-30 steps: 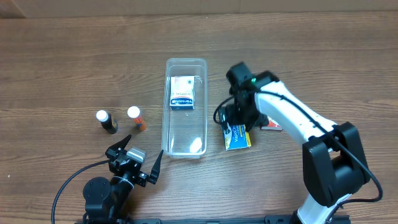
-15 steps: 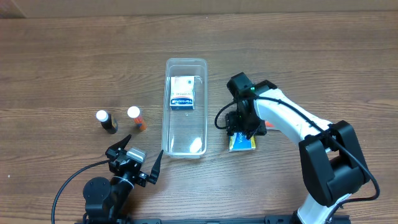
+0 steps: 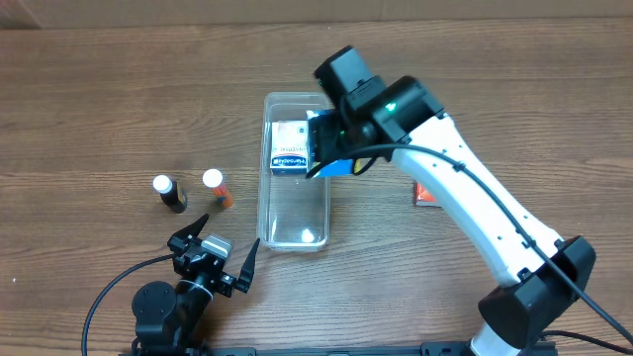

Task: Pack container
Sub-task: 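Place the VapoDrops box into the container beside the Hansaplast box, then grasp the red Panadol box with the right gripper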

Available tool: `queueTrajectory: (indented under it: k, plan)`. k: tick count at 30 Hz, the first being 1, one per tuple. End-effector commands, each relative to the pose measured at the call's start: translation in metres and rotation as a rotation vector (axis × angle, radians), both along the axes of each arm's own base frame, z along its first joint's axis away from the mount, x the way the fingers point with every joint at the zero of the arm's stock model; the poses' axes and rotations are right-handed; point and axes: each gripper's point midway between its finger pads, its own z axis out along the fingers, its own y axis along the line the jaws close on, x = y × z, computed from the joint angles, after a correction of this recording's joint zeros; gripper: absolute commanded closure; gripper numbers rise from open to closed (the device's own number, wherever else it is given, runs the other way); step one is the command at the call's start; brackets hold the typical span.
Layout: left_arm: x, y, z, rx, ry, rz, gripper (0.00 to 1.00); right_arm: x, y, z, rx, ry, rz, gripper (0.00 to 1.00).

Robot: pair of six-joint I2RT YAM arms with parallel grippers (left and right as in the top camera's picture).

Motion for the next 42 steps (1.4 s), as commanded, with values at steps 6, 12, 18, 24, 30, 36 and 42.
queueTrajectory:
  k: [6,12,18,24,30,36,42]
  plan:
    - [0.001,0.001,-0.001,0.008,-0.008,0.001,0.00,-0.024,0.050,-0.020,0.059,0.037,-0.131,0.30]
    - [0.001,0.001,-0.001,0.008,-0.008,0.001,0.00,-0.035,0.064,-0.107,0.051,0.162,-0.155,0.31]
    - [0.001,0.001,-0.001,0.008,-0.008,0.001,0.00,-0.042,0.072,-0.138,0.013,0.177,-0.074,0.30]
    - [0.001,0.001,-0.001,0.008,-0.008,0.001,0.00,-0.041,0.080,-0.133,0.043,0.166,-0.104,0.16]
    - [0.001,0.001,-0.001,0.008,-0.008,0.001,0.00,-0.010,0.050,-0.047,0.000,-0.068,-0.104,0.05]
    - [0.001,0.001,-0.001,0.008,-0.008,0.001,0.00,0.013,-0.074,0.029,-0.029,-0.137,-0.306,0.00]
    - [0.001,0.001,-0.001,0.008,-0.008,0.001,0.00,0.028,-0.170,-0.052,-0.129,0.115,-0.287,0.00]
